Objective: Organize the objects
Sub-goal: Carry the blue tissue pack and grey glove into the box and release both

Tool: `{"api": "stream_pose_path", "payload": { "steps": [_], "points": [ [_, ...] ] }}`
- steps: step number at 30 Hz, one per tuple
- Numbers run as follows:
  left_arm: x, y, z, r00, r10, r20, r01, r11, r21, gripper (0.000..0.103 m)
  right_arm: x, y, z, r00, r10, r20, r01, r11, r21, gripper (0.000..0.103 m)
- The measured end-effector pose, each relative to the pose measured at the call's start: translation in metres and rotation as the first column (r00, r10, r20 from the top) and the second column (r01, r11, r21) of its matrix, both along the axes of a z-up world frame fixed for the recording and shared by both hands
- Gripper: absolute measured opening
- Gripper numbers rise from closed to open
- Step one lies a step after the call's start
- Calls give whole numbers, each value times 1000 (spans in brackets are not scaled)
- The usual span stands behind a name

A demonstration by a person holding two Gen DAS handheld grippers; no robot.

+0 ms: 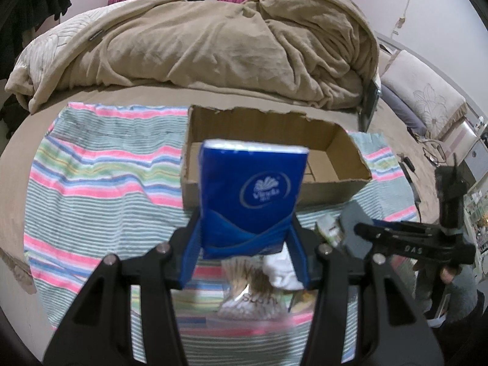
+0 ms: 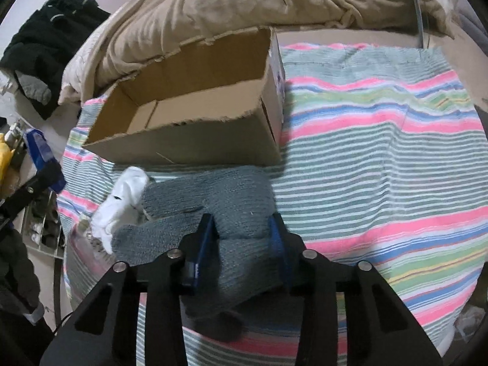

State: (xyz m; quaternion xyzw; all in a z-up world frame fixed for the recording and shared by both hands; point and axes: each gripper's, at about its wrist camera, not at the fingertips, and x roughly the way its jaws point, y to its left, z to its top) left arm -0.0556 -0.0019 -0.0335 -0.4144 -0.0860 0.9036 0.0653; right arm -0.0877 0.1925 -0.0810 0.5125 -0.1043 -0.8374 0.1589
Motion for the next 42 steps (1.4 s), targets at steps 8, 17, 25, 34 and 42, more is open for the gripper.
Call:
{"api": "stream_pose_path", "payload": {
  "steps": [8,17,25,34,42],
  "points": [
    [-2,3,11,1000,-7,-25,7,1000,-9,52,8,0,49,993,3,-121,-3,1000,3,37],
    [-24,10,27,997,-31,-70,30,999,-16,52,-16,0,89,973,19,-231,-15,1000,17,38],
    [-51,22,22,996,-62,-60,62,998,-8,52,-52,-2,91,966,23,-258,-16,999,29,38],
    [-84,45,6,993,-114,-22,114,993,16,52,-85,-7,70,971,20,-238,-15,1000,21,38],
    [-112,62,-13,987,-155,31,153,987,55,52,-107,-10,40,979,-6,-202,16,999,44,38]
  ]
}}
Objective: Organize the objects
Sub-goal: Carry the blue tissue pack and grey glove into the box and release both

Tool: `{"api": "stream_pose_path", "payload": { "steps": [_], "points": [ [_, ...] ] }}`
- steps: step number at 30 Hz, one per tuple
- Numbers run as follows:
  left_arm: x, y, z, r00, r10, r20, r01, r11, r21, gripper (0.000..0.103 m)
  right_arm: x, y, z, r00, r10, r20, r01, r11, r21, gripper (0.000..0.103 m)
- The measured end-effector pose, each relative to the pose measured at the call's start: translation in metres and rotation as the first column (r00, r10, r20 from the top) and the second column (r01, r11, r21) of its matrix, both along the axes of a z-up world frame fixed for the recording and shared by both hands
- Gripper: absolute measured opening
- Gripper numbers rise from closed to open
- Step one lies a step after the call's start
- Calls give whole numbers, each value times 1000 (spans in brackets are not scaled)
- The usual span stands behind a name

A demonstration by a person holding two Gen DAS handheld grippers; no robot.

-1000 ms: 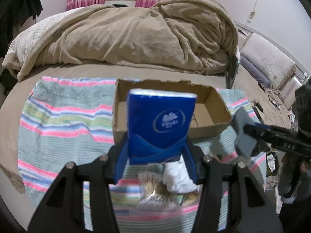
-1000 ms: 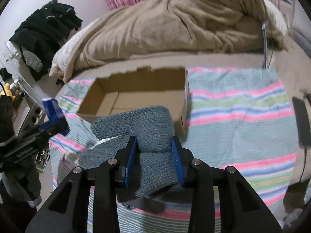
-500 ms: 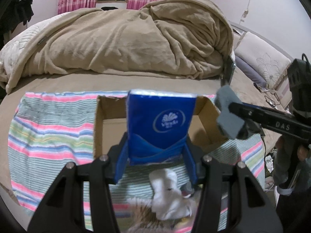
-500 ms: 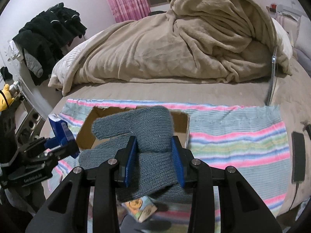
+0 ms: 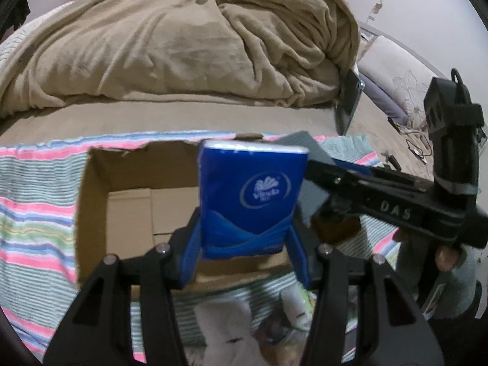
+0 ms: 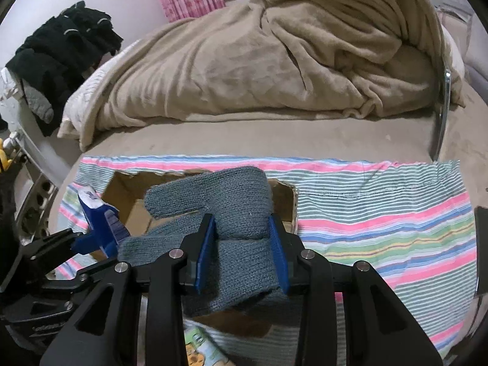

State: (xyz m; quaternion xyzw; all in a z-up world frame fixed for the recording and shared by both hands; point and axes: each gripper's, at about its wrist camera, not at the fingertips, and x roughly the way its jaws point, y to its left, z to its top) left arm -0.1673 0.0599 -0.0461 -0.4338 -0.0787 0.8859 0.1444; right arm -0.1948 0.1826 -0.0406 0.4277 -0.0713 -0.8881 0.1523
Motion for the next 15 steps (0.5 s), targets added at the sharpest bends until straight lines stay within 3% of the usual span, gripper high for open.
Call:
{"api": "stream_pose_path", "payload": {
  "steps": [8,10,12,15],
  "points": [
    [-12,10,-19,997,-28,73,27,999,20,57,-4,1,-5,1000,-14,18,14,1000,4,41],
    [-10,8,-16,997,-25,70,24,999,22,69,-2,1,-3,1000,-12,14,12,1000,8,49],
    [-6,5,-10,999,-11,52,10,1000,18,81,1,-1,1,1000,-5,9,5,1000,10,50],
    [0,-3,0,999,8,36,-9,1000,22,82,8,-5,8,1000,-2,-4,3,1000,20,50]
  ]
}}
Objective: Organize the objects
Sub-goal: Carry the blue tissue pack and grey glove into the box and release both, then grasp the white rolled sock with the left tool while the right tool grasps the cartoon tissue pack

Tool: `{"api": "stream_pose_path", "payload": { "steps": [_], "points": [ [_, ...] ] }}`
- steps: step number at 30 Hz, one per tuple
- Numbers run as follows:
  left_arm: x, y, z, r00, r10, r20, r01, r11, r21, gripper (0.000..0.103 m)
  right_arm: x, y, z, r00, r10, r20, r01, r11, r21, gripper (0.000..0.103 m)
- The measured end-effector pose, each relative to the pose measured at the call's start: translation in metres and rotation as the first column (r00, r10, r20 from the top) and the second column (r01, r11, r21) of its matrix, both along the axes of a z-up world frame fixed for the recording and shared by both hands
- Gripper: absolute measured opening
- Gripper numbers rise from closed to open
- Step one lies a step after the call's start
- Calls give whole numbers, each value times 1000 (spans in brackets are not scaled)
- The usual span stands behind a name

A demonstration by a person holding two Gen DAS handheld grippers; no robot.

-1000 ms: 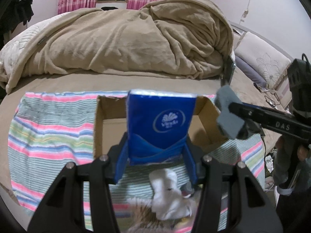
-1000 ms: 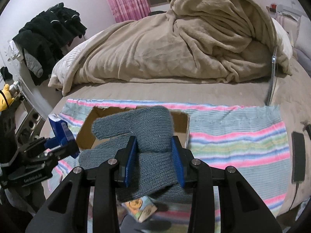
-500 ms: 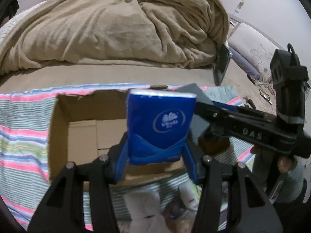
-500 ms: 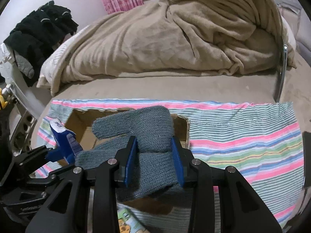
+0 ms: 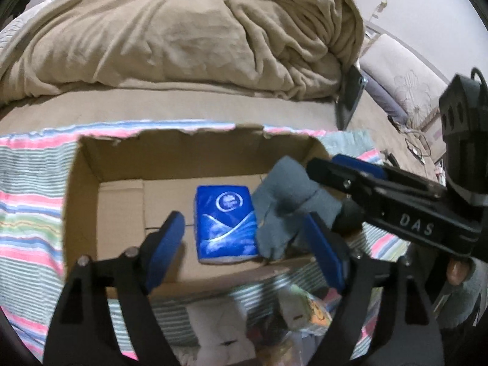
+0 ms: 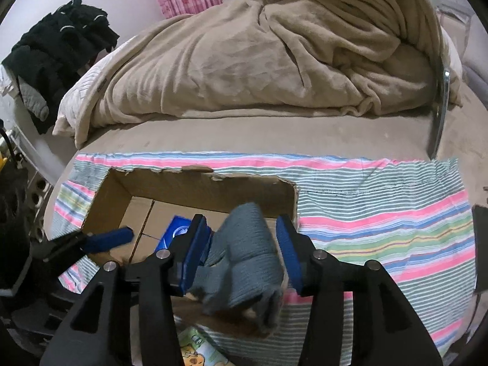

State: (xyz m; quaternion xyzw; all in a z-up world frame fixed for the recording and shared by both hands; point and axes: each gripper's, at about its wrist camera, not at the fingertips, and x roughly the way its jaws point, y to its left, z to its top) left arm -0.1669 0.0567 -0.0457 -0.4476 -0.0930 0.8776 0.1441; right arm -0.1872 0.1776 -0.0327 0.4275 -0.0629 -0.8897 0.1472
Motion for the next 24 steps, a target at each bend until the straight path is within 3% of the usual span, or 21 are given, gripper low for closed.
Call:
{"api": "stream_pose_path", "payload": {
  "steps": [11,16,24],
  "points": [
    [42,-25,35,998,36,-59,-37,999,-6,82,38,-6,26,1000,-2,-27,3,1000,18,51],
    [60,-34,43,996,54,-71,-55,998,-17,82,57,-8,33,999,1,-39,-1,1000,18,63],
    [90,-45,46,994,75,-76,-78,997,-29,82,83,-9,36,999,2,-36,-1,1000,22,64]
  ]
}}
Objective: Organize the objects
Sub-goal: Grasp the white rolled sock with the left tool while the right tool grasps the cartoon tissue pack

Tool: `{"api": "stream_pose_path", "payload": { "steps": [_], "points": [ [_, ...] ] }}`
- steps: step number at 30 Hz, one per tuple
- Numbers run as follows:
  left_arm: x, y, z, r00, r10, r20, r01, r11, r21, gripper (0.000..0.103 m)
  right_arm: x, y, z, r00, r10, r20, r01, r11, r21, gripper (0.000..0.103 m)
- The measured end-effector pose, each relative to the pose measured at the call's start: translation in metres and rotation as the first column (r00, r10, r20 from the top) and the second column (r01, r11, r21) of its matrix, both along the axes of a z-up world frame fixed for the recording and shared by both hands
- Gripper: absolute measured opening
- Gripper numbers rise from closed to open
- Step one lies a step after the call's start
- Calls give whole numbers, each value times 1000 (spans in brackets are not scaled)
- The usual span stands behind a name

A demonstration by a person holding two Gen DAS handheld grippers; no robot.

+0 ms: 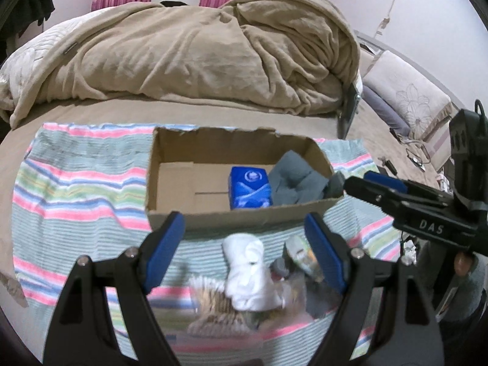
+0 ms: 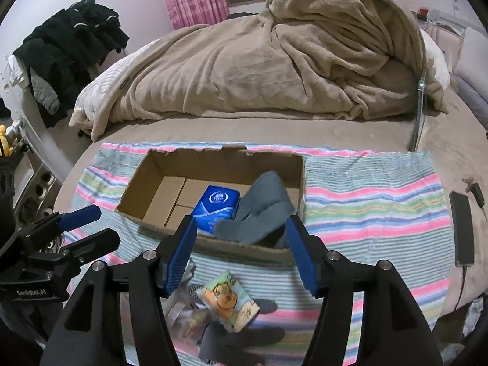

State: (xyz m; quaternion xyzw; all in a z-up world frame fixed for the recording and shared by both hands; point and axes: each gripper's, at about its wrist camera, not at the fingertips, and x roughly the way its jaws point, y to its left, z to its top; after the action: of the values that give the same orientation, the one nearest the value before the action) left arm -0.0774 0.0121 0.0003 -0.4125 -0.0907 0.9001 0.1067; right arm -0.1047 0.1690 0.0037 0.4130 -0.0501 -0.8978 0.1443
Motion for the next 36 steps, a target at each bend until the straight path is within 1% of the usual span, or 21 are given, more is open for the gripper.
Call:
{"api": "stream_pose_path", "payload": {
  "steps": [5,8,15,23,36],
  "points": [
    [15,-4,-4,1000,10,9,-10,1000,-8,82,14,3,-3,1000,-6,10,6,1000,-2,64],
    [25,-4,-7,1000,20,4,-19,998,-52,82,20,4,-6,1000,-8,18,8,1000,-3,64],
    [36,-6,-21,999,25,41,-23,998,-56,83,33,0,-20,999,7,51,-7,1000,-7,64],
    [35,2,-38,996,16,88,-10,998,-66,82,36,-2,-40,995,32,93,-31,999,-13,64],
    [20,14,-66,988,-1,154,14,996,-84,82,29,-6,-71,985,83,152,-78,996,-36,64]
  ]
}}
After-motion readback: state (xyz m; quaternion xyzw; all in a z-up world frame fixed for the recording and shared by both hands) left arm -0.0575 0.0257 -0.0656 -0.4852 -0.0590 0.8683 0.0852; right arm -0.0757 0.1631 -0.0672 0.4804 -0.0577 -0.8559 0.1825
